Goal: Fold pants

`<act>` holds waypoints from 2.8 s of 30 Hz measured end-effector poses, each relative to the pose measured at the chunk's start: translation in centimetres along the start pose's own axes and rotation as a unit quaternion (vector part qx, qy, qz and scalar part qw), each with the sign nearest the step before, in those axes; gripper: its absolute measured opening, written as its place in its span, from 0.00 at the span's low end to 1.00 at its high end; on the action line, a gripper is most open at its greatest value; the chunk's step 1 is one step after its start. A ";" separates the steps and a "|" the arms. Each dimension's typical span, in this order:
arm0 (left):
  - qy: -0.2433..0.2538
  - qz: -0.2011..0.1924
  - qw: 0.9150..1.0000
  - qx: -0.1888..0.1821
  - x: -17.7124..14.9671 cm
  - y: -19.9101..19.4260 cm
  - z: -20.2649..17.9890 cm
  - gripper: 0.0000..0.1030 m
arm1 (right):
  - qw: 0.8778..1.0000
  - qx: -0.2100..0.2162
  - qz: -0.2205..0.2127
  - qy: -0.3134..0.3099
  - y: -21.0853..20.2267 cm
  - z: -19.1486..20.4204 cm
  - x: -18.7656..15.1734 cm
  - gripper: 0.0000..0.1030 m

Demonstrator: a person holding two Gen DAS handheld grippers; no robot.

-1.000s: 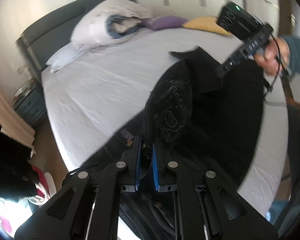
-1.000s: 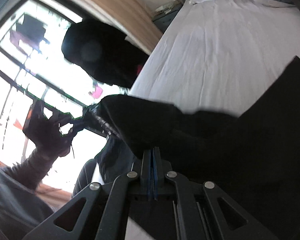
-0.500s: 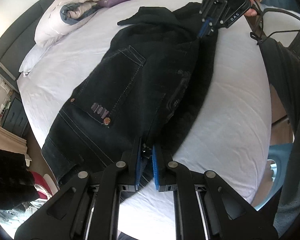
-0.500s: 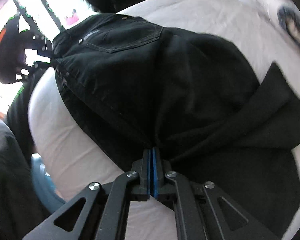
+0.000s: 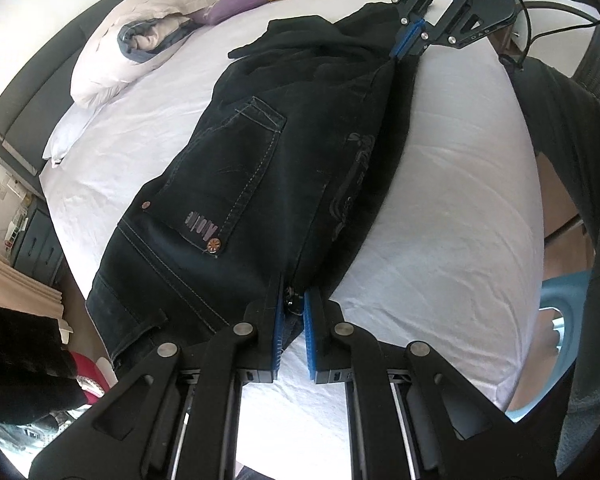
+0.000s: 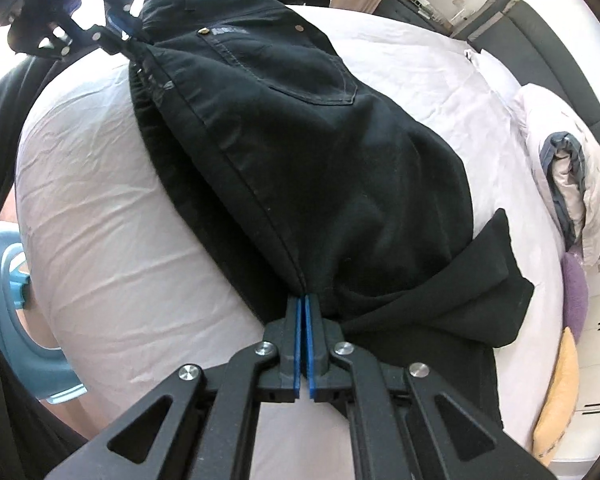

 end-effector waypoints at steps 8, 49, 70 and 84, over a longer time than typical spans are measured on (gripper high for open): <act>0.009 0.008 1.000 -0.002 -0.2 1.6 0.0 0.09 | 1.000 -0.009 0.009 -0.008 0.1 1.5 -1.4 0.03; -0.299 -0.051 0.918 -0.257 21.9 6.6 6.2 0.26 | 0.974 0.110 -0.055 0.190 -1.5 -3.3 -6.9 0.63; -0.340 -0.015 0.902 -0.267 17.9 12.5 4.9 0.26 | 0.904 0.004 0.046 0.425 9.0 -29.7 8.1 0.59; -0.352 -0.029 0.887 -0.296 15.4 12.0 6.3 0.26 | 0.889 0.034 0.075 0.451 14.0 -32.3 7.5 0.15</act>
Point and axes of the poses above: each gripper's, at about its wrist camera, not at the fingertips, and y roughly the way its jaws point, z to its left, x to its top, the point moved 2 cm from there along y, roughly the way its jaws point, and after that the axes turned 13 degrees about z, right-handed, at the moved point
